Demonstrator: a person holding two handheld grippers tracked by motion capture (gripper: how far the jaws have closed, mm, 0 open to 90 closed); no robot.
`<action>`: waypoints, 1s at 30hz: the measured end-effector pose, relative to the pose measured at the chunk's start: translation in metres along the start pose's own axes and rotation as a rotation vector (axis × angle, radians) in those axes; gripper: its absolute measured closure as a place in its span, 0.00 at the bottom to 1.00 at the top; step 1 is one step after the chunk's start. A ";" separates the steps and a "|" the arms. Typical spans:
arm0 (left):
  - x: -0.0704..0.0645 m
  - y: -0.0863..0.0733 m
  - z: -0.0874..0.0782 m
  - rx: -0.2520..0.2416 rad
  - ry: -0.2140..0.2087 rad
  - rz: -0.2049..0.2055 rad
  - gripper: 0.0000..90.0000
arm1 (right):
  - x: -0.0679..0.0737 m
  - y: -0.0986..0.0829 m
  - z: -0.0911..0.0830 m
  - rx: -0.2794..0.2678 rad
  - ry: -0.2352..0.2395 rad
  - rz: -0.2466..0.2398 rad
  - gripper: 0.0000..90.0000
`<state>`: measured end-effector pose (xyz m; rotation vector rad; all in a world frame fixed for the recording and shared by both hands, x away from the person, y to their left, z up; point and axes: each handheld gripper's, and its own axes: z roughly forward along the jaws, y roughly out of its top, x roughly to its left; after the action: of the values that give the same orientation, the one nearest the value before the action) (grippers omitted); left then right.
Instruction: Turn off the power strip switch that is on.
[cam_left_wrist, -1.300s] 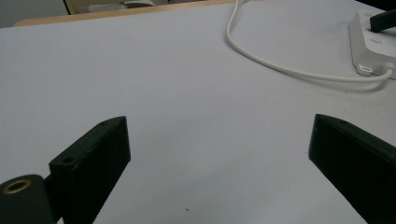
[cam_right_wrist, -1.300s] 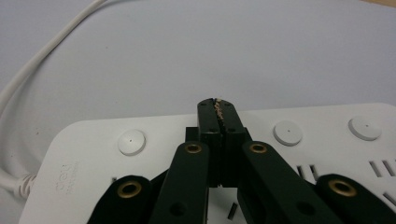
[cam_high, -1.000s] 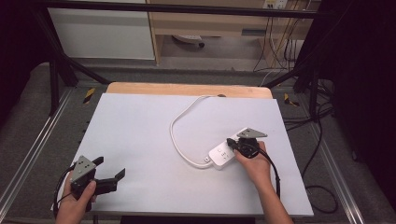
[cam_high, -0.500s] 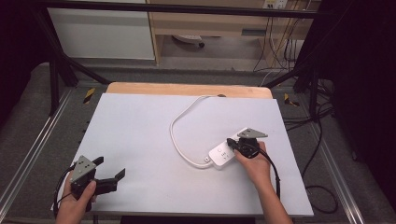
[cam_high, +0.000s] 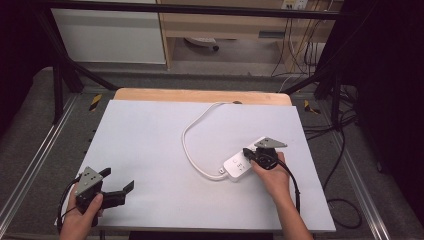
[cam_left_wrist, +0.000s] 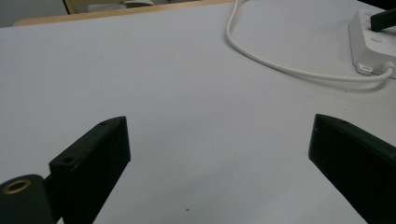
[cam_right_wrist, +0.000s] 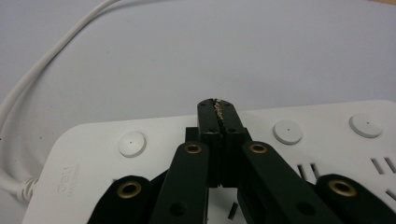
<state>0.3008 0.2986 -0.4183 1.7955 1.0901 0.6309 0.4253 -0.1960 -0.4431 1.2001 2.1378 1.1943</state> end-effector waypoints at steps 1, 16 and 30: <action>0.000 0.000 0.000 0.000 0.000 0.000 0.06 | 0.000 0.000 0.000 0.000 0.000 0.000 1.00; 0.000 0.000 0.001 0.003 0.000 -0.001 0.06 | -0.001 0.000 0.000 -0.004 0.002 0.010 1.00; 0.000 0.000 0.001 0.003 -0.001 -0.001 0.06 | -0.001 0.001 0.000 -0.025 -0.002 0.024 1.00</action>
<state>0.3014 0.2979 -0.4190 1.7977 1.0916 0.6281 0.4259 -0.1964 -0.4426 1.2187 2.1069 1.2256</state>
